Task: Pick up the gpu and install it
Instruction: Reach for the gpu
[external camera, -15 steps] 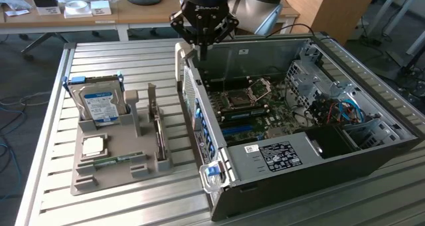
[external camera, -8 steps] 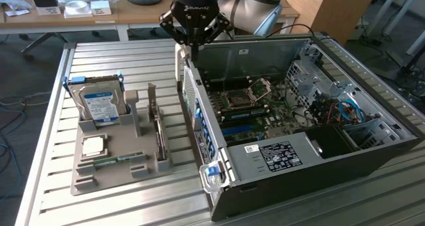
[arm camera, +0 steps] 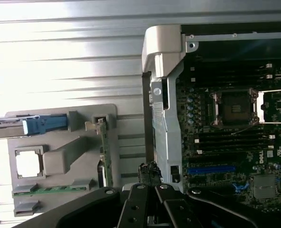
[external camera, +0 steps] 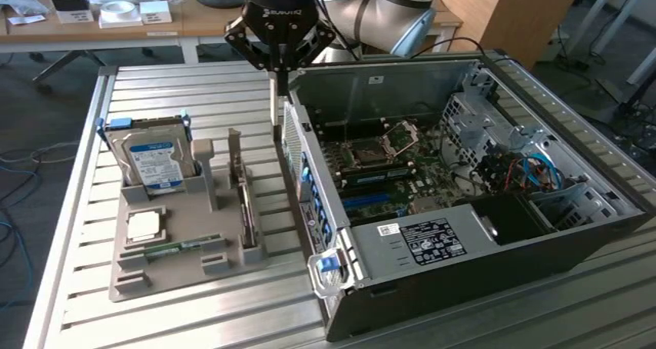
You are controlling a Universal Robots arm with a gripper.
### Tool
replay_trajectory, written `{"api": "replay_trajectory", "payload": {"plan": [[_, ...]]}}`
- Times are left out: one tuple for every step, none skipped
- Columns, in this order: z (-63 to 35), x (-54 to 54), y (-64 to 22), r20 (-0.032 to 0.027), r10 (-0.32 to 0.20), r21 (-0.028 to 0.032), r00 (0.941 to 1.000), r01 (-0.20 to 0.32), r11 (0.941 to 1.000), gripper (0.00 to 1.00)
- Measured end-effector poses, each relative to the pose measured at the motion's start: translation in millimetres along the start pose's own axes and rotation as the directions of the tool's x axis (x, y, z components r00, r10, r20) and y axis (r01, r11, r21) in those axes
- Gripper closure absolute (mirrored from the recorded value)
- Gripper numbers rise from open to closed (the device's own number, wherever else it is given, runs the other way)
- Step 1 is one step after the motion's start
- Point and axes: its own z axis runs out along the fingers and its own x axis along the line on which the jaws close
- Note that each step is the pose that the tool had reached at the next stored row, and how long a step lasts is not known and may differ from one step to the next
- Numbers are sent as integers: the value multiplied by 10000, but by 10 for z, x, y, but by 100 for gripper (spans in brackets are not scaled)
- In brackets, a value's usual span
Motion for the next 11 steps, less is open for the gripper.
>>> {"api": "replay_trajectory", "payload": {"plan": [[-1,25,-1,-1,0,0,10000,0,10000,89],[-1,49,-2,-1,0,1,10000,0,10000,89],[-1,74,-4,-1,0,1,10000,0,10000,89],[0,100,-5,0,-1,0,10000,1,10000,89],[-1,130,-6,0,0,0,10000,0,10000,89],[-1,159,-8,0,1,0,10000,-1,10000,89],[-1,190,-10,0,2,0,10000,-2,10000,89],[-1,223,-12,0,2,0,10000,-2,10000,89],[-1,254,-14,0,1,0,10000,-1,10000,89],[-2,282,-16,0,1,0,10000,-1,10000,89],[-1,310,-19,-1,1,0,10000,-1,10000,89]]}}
